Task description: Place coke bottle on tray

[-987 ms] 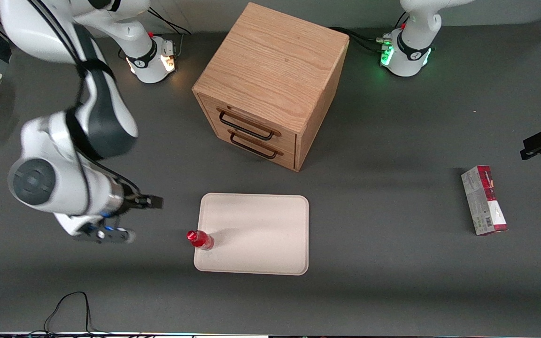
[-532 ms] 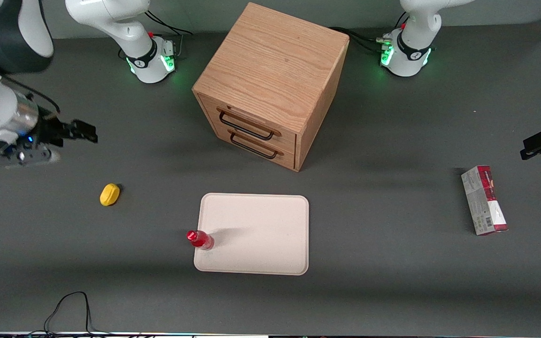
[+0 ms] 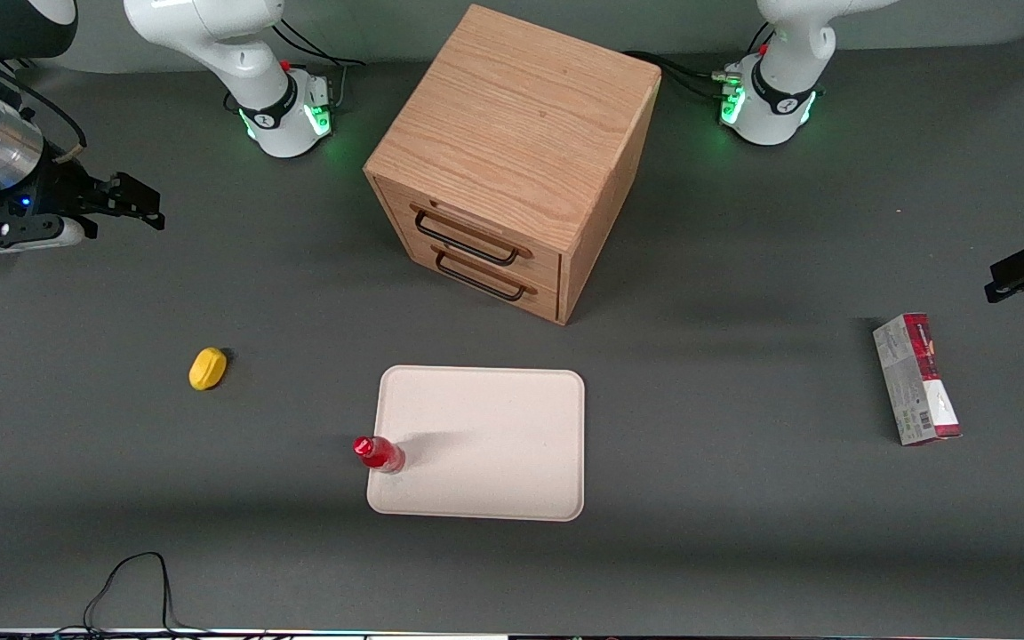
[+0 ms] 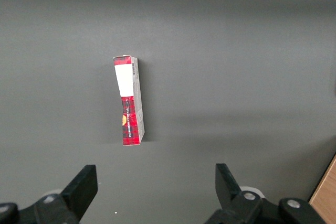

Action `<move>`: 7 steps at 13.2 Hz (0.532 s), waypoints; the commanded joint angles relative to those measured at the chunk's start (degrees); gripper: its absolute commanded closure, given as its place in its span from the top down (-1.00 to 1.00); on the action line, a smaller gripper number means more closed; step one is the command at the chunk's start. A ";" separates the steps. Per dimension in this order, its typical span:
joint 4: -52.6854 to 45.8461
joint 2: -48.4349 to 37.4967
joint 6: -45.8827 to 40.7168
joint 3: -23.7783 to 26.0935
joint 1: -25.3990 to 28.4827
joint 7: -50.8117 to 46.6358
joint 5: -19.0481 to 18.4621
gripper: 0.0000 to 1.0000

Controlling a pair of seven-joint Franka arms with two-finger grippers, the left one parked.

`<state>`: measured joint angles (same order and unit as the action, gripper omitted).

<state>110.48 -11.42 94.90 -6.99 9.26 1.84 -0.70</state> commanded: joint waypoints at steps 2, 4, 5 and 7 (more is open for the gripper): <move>-11.58 8.07 -6.56 0.75 -1.09 0.45 1.93 1.00; -11.78 8.17 -7.18 0.75 -1.18 0.53 2.19 1.00; -11.78 8.08 -7.18 0.75 -1.53 0.71 2.19 1.00; -11.78 8.08 -7.27 0.75 -1.62 0.71 2.19 1.00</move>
